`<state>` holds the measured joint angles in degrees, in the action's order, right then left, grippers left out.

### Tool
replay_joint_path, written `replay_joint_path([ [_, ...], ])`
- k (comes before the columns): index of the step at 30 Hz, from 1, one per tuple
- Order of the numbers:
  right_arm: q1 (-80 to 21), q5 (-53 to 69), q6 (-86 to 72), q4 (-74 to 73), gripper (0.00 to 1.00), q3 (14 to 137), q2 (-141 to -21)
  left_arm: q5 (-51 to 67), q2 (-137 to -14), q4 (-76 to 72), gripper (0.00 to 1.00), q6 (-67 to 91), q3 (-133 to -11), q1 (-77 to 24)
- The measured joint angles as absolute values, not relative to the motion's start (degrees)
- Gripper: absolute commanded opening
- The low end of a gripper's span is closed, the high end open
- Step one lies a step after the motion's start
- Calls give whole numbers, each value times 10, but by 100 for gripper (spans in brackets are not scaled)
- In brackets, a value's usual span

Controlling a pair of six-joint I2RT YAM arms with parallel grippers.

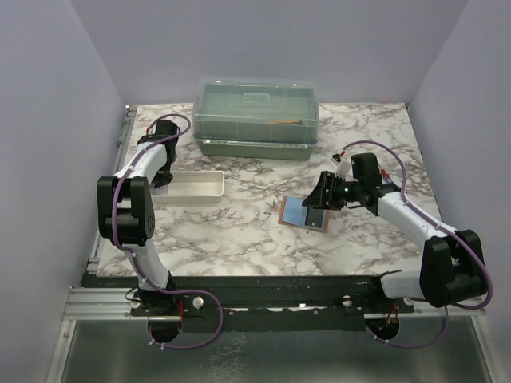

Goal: Put the credit cards into the card holder
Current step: Pick up the credit card from the storage box.

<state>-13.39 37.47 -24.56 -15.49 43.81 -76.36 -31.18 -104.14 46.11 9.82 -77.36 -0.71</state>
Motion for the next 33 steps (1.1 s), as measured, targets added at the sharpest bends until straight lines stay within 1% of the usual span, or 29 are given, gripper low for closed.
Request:
replay_joint_path([
  [3, -134, 375, -246, -155, 58, 438, -764, -302, -1046, 462, 53, 99, -774, -1],
  [4, -134, 375, -246, -155, 57, 438, -764, -299, -1047, 462, 56, 100, -774, 1],
  [6, -134, 376, -246, -155, 57, 438, -764, -293, -1047, 463, 66, 102, -774, 4],
  [8, -134, 377, -246, -155, 57, 438, -764, -289, -1048, 464, 71, 103, -774, 4],
  [12, -134, 379, -246, -155, 57, 438, -764, -289, -1056, 464, 75, 105, -774, 4],
  [15, -134, 379, -246, -155, 57, 438, -764, -293, -1067, 463, 75, 104, -775, 4],
  [18, -134, 380, -246, -155, 57, 438, -764, -298, -1073, 467, 71, 104, -781, 4],
  [23, -134, 381, -246, -155, 57, 438, -764, -310, -1079, 473, 53, 104, -789, 3],
  [30, -134, 383, -246, -155, 57, 438, -764, -314, -1079, 477, 45, 104, -793, 3],
  [33, -134, 383, -246, -155, 57, 438, -764, -314, -1079, 479, 40, 104, -795, 3],
])
